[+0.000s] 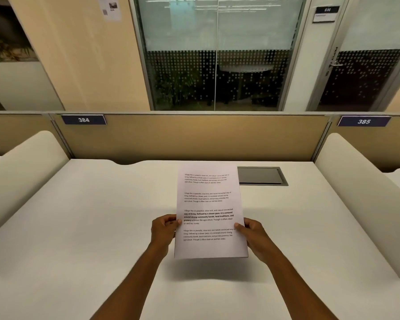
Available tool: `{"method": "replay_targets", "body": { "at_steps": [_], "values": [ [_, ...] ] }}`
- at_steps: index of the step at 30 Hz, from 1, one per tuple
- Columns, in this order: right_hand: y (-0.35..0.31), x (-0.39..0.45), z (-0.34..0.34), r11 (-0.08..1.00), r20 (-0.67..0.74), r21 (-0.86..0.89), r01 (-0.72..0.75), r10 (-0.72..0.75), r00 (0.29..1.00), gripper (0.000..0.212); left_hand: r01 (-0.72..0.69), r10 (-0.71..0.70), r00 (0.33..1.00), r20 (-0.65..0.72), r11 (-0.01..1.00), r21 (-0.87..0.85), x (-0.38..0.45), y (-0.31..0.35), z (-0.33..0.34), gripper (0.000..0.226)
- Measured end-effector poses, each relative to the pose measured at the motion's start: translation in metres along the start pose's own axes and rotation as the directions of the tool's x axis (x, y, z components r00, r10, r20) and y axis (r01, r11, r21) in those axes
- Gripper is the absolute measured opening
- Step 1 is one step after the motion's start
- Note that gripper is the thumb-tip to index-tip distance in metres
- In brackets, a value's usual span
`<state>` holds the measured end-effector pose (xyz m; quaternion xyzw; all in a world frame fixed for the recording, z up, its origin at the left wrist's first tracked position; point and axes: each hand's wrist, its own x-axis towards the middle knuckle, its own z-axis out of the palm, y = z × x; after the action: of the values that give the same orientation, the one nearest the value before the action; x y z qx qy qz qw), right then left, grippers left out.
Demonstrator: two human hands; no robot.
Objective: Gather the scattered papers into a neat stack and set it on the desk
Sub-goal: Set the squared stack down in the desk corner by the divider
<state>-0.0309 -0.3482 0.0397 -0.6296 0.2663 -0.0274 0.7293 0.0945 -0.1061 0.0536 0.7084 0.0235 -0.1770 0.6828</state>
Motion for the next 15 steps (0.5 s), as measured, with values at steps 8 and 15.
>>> {"method": "replay_targets", "body": {
  "at_steps": [8,15],
  "values": [
    [0.005,0.004,0.004,0.999,0.000,0.030,-0.027,0.027,1.000,0.021,0.025,-0.024,0.999,-0.029,0.999,0.036,0.000,-0.003,-0.013,0.013],
    [0.004,0.017,0.030,0.994,0.111,0.074,-0.081,0.073,0.991,0.021,0.024,-0.020,0.998,-0.055,0.998,0.066,0.013,0.001,-0.041,0.015]
  ]
}}
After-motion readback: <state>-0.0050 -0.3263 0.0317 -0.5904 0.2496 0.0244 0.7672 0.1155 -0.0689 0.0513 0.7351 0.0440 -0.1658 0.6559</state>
